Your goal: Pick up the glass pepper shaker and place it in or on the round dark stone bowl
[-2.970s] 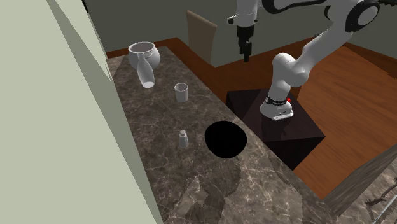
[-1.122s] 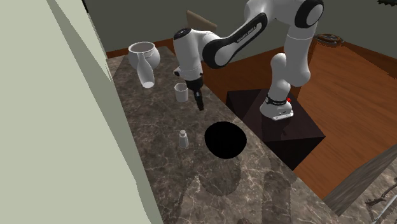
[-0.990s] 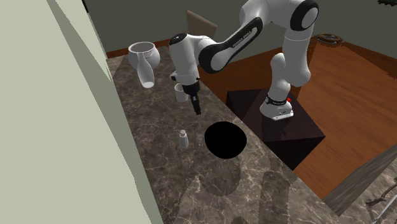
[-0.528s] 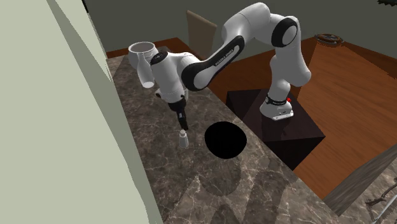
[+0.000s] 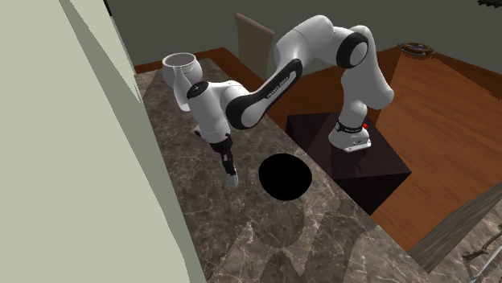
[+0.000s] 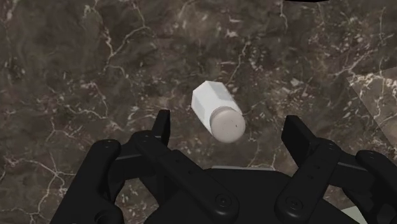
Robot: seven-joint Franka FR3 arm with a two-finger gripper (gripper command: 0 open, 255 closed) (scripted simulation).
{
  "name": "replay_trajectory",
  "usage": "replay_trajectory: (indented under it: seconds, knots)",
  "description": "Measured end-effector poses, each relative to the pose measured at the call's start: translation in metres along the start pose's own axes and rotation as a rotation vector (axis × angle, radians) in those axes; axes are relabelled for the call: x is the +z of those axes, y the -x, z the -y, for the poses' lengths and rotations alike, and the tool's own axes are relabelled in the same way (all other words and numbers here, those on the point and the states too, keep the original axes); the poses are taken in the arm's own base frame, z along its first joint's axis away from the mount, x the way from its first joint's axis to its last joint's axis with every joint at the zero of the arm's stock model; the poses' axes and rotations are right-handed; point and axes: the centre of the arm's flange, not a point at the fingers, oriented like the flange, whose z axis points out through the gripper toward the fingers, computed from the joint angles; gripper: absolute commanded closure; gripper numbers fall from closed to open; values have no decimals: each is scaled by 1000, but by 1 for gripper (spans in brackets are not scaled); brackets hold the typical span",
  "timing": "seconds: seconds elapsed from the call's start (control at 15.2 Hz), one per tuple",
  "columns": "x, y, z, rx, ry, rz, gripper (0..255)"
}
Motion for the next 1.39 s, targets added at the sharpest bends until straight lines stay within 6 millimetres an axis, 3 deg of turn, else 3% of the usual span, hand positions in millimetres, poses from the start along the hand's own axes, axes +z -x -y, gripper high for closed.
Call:
replay_trajectory:
  seconds: [0.13,0.53,0.59,1.39]
  knots:
    - [11,-1,0,0,0,0,0]
    - [14,-2,0,0,0,0,0]
    - [14,-2,0,0,0,0,255]
    - [7,-1,0,0,0,-3,255]
